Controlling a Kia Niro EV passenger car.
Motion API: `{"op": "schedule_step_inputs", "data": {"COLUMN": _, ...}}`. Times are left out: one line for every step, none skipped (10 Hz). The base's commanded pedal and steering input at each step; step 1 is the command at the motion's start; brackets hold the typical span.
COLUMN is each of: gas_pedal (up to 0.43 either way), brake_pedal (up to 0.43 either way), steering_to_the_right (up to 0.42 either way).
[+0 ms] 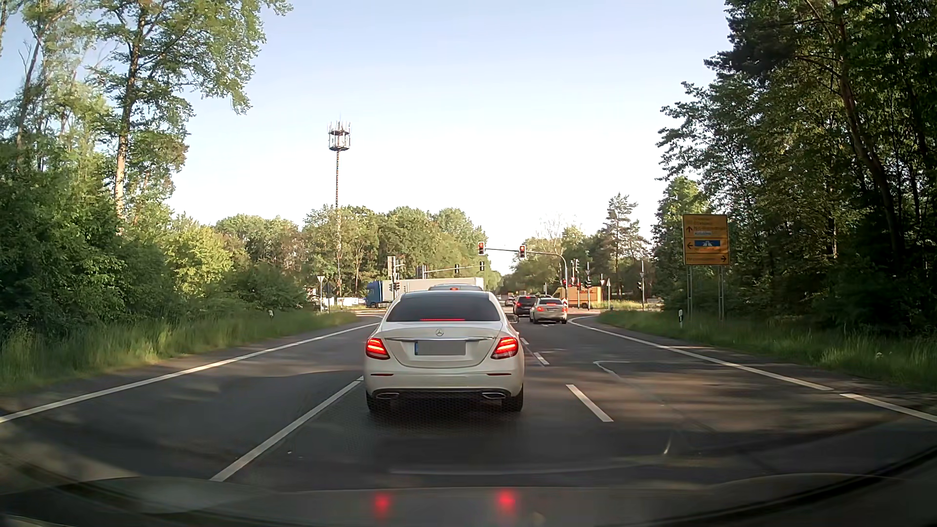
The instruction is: Follow the waypoints while adhering to traffic rules and regulations
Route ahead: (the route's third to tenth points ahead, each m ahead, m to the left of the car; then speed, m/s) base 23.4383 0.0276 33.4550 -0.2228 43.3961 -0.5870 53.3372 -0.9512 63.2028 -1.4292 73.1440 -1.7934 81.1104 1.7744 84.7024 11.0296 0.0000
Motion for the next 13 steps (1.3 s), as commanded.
{"op": "schedule_step_inputs", "data": {"gas_pedal": 0.0, "brake_pedal": 0.0, "steering_to_the_right": -0.005}}
{"op": "schedule_step_inputs", "data": {"gas_pedal": 0.0, "brake_pedal": 0.0, "steering_to_the_right": -0.004}}
{"op": "schedule_step_inputs", "data": {"gas_pedal": 0.0, "brake_pedal": 0.0, "steering_to_the_right": -0.005}}
{"op": "schedule_step_inputs", "data": {"gas_pedal": 0.0, "brake_pedal": 0.0, "steering_to_the_right": -0.004}}
{"op": "schedule_step_inputs", "data": {"gas_pedal": 0.0, "brake_pedal": 0.0, "steering_to_the_right": -0.004}}
{"op": "schedule_step_inputs", "data": {"gas_pedal": 0.0, "brake_pedal": 0.0, "steering_to_the_right": -0.005}}
{"op": "schedule_step_inputs", "data": {"gas_pedal": 0.0, "brake_pedal": 0.0, "steering_to_the_right": -0.004}}
{"op": "schedule_step_inputs", "data": {"gas_pedal": 0.0, "brake_pedal": 0.0, "steering_to_the_right": -0.005}}
{"op": "schedule_step_inputs", "data": {"gas_pedal": 0.0, "brake_pedal": 0.0, "steering_to_the_right": -0.004}}
{"op": "schedule_step_inputs", "data": {"gas_pedal": 0.0, "brake_pedal": 0.0, "steering_to_the_right": -0.005}}
{"op": "schedule_step_inputs", "data": {"gas_pedal": 0.0, "brake_pedal": 0.0, "steering_to_the_right": -0.005}}
{"op": "schedule_step_inputs", "data": {"gas_pedal": 0.0, "brake_pedal": 0.0, "steering_to_the_right": -0.004}}
{"op": "schedule_step_inputs", "data": {"gas_pedal": 0.0, "brake_pedal": 0.006, "steering_to_the_right": -0.004}}
